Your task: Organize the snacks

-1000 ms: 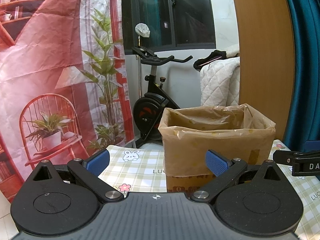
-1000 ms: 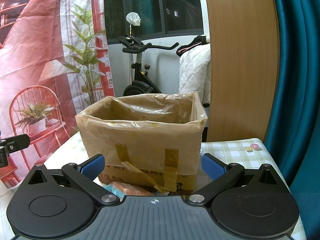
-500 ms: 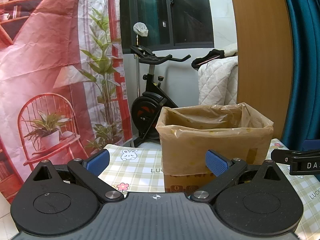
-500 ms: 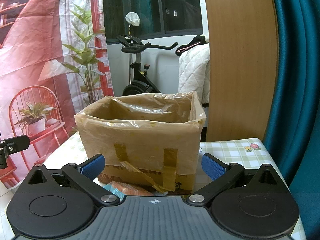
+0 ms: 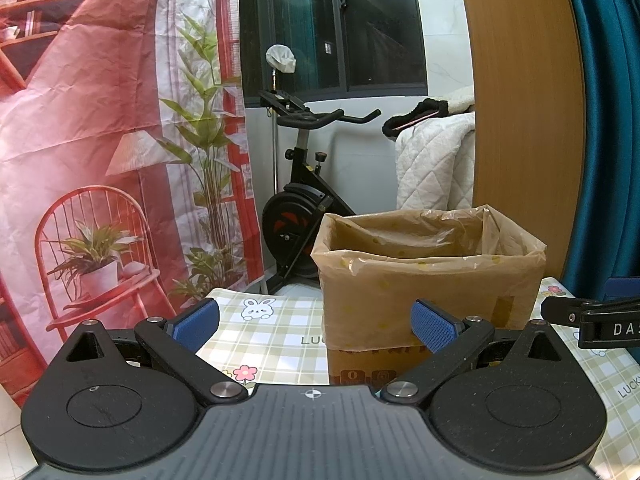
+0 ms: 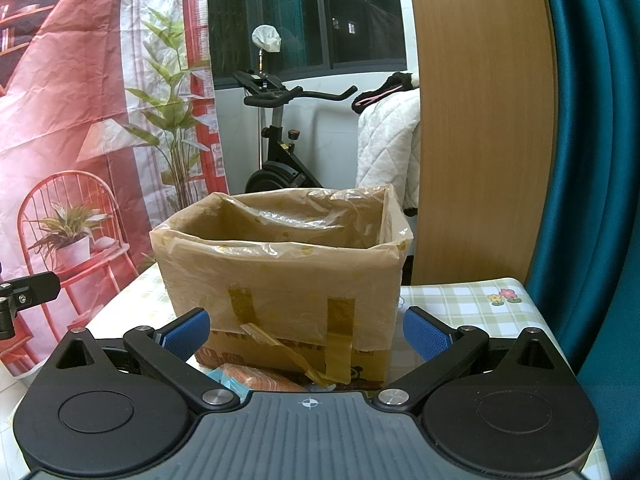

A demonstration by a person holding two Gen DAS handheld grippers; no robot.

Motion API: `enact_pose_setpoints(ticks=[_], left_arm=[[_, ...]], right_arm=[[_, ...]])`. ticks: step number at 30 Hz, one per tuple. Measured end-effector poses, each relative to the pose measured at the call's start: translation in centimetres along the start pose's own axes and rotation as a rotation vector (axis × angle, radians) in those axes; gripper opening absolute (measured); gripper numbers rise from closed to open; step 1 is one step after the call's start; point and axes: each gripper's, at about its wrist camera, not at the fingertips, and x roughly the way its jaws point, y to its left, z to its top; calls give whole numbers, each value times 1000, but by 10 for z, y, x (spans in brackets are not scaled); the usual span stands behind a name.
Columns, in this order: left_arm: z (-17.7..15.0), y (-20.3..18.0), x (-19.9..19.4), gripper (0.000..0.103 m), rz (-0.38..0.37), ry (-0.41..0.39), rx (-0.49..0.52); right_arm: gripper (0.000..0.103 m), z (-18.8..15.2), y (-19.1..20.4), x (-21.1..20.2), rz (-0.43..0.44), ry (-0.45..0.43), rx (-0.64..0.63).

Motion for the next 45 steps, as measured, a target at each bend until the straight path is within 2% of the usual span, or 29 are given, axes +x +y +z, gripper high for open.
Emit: enact_pose_setpoints(ticks=[15, 21, 25, 29, 35, 40, 45], left_arm=[[0, 0, 1, 103, -26, -5, -15], [-4, 10, 3, 103, -78, -23, -109], [-9, 13, 6, 103, -95, -44, -132], [-15, 18, 15, 103, -102, -8, -146], [-35, 24, 28, 103, -83, 28, -110], [-50, 31, 38, 102, -121, 75, -91], [-72, 39, 44, 102, -132, 120, -68]], right_arm=[[103, -1, 0, 1, 0, 1, -1], [103, -1, -2, 3, -2, 0, -6], [103, -4, -5, 8, -7, 1, -6], [103, -11, -8, 15, -14, 0, -6], [102, -34, -10, 29, -21, 21, -28], [102, -61, -10, 43, -20, 68, -32], [102, -86, -1, 46, -11, 77, -68]])
